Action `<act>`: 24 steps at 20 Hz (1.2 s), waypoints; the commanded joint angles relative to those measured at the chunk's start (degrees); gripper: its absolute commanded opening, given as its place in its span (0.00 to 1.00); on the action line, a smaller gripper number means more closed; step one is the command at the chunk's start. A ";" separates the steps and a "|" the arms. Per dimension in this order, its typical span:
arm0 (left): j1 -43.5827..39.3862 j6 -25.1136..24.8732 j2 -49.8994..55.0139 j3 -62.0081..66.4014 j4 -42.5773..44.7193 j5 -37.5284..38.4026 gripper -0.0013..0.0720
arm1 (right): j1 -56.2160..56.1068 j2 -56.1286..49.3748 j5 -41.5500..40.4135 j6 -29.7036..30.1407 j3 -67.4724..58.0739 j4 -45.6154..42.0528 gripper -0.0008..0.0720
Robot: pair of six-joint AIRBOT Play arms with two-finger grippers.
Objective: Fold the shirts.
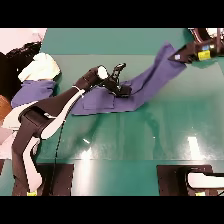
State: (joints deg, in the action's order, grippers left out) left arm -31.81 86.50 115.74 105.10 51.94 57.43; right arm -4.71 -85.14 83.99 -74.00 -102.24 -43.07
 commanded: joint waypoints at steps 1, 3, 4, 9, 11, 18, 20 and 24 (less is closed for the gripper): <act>-0.59 0.07 1.03 0.61 -0.55 -0.74 0.05 | -7.74 0.28 -3.91 -1.49 -4.96 0.02 0.03; -0.57 0.04 1.03 0.61 -0.55 -0.85 0.05 | -10.78 0.26 -6.14 -1.46 -5.20 0.00 0.03; -0.57 0.02 0.96 0.61 -0.50 -0.61 0.05 | -11.98 0.04 -6.56 -1.44 -5.22 -0.02 0.03; 4.70 0.09 -3.58 1.51 7.63 5.33 0.05 | -16.72 -2.73 -9.92 -1.29 -5.22 0.07 0.03; 9.11 0.09 -7.52 1.57 13.29 7.69 0.05 | -20.28 -4.24 -13.20 -0.04 -5.22 0.59 0.03; 29.83 -1.03 -21.81 1.57 17.35 15.61 0.05 | -37.66 -17.27 -32.61 16.87 -5.27 18.53 0.03; 33.16 -1.05 -23.91 1.55 17.35 17.31 0.05 | -41.86 -21.62 -35.60 20.13 -6.62 19.98 0.31; 35.60 -1.07 -25.83 1.55 17.33 17.94 0.05 | -41.40 -26.88 -25.88 20.06 -14.88 18.80 0.63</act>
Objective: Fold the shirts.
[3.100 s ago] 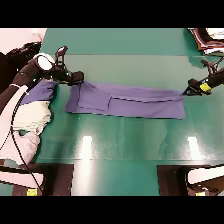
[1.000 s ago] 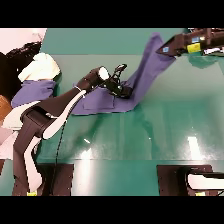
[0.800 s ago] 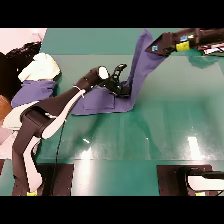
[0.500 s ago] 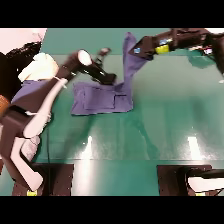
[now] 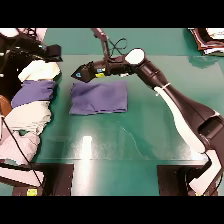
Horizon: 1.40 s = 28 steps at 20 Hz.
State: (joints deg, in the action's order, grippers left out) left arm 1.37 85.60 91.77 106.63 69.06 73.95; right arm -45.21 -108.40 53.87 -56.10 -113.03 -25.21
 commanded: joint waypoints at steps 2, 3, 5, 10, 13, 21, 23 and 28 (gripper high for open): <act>2.29 -0.57 -2.12 0.02 -0.50 1.79 0.05 | 3.45 -2.56 10.05 -1.70 -3.34 0.74 0.62; 2.29 -0.57 -2.12 0.02 -0.96 1.95 0.05 | 6.01 -1.22 11.98 -4.46 -1.11 -1.14 0.62; 2.29 -0.55 -2.12 0.02 -1.60 2.16 0.05 | 11.78 1.97 16.00 -10.67 4.35 -11.06 0.62; 2.32 -0.57 -2.10 0.02 -2.60 1.86 0.05 | 23.82 9.25 17.68 -22.60 21.49 -26.75 0.62; 2.29 -0.57 -2.01 0.02 -3.72 1.55 0.05 | 27.36 9.73 16.68 -23.43 28.89 -25.81 0.95; 1.86 -0.61 -2.01 0.02 -5.42 1.49 0.05 | 24.55 4.72 7.02 -18.38 36.59 -6.45 0.95; 1.16 -0.72 -2.01 0.02 -5.35 1.53 0.05 | 22.40 0.57 8.92 -18.40 31.89 -5.22 0.95; -1.97 -2.16 -2.01 0.02 -5.27 1.53 0.05 | 17.18 -7.15 9.73 -18.40 20.90 -4.35 0.55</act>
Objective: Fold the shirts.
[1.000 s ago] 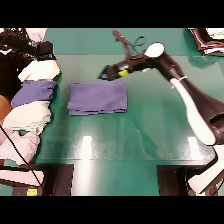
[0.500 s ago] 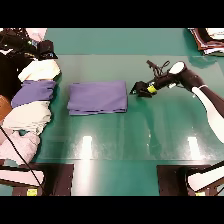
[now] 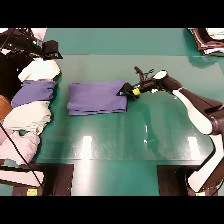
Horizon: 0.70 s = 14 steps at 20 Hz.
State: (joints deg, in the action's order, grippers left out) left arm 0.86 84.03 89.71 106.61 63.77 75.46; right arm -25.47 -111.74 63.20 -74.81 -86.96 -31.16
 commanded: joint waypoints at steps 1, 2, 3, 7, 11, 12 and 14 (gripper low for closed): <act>-1.81 -1.46 0.04 0.04 0.00 0.04 0.05 | -3.06 -4.31 0.37 0.31 -6.58 1.55 0.37; -2.12 -2.03 0.04 0.04 0.04 0.24 0.05 | -3.37 -4.24 0.15 0.33 -7.41 1.07 0.14; -2.12 -2.01 0.04 0.04 0.11 0.42 0.05 | -3.32 -4.02 0.31 0.55 -8.33 0.79 0.03; -2.12 -1.99 0.02 0.04 0.07 2.95 0.05 | 0.59 0.50 1.22 0.50 -8.39 -3.72 0.03; -2.12 -1.97 -0.02 0.04 -0.11 4.28 0.05 | 10.82 13.79 -1.60 0.46 1.99 -11.06 0.03; -2.12 -1.97 -0.02 0.04 -0.26 4.48 0.05 | 14.69 17.77 -2.32 0.48 5.73 -11.13 0.03; -2.12 -1.97 -0.02 0.04 -0.87 4.79 0.05 | 23.26 25.77 -4.11 0.48 13.18 -11.06 0.03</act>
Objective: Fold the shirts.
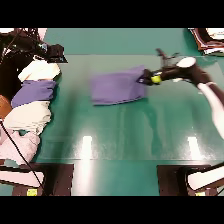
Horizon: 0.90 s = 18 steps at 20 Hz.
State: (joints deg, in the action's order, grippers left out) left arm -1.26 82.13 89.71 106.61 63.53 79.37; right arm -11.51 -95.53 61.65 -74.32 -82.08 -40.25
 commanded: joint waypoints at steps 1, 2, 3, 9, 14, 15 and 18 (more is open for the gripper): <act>-0.02 -0.07 -0.02 0.04 -1.03 0.92 0.05 | 13.86 13.44 -3.52 0.00 11.78 -2.05 0.03; -0.24 -0.07 -0.02 0.04 -1.03 0.81 0.05 | 19.06 17.59 -4.70 -0.02 15.43 -2.49 0.03; -0.57 -0.07 -0.02 0.04 -1.01 0.55 0.05 | 23.93 21.29 -5.73 -0.24 18.62 -3.80 0.03; -5.33 -0.07 0.00 0.04 -0.98 -3.80 0.05 | 53.05 35.60 -8.20 -4.55 34.03 -7.91 0.03; -6.25 -0.04 0.00 0.04 -0.90 -4.35 0.05 | 66.71 42.53 -10.95 -5.86 44.81 -7.91 0.03; -6.25 -0.04 0.00 0.04 -0.90 -4.33 0.05 | 67.84 43.50 -10.91 -5.86 46.18 -8.07 0.03; -6.27 -0.07 0.00 0.04 -0.90 -4.35 0.05 | 69.22 43.85 -8.09 -5.79 46.73 -10.67 0.04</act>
State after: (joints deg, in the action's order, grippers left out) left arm -7.42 82.06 89.71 106.61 62.57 75.29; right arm 54.61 -53.19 51.88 -79.88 -37.50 -48.53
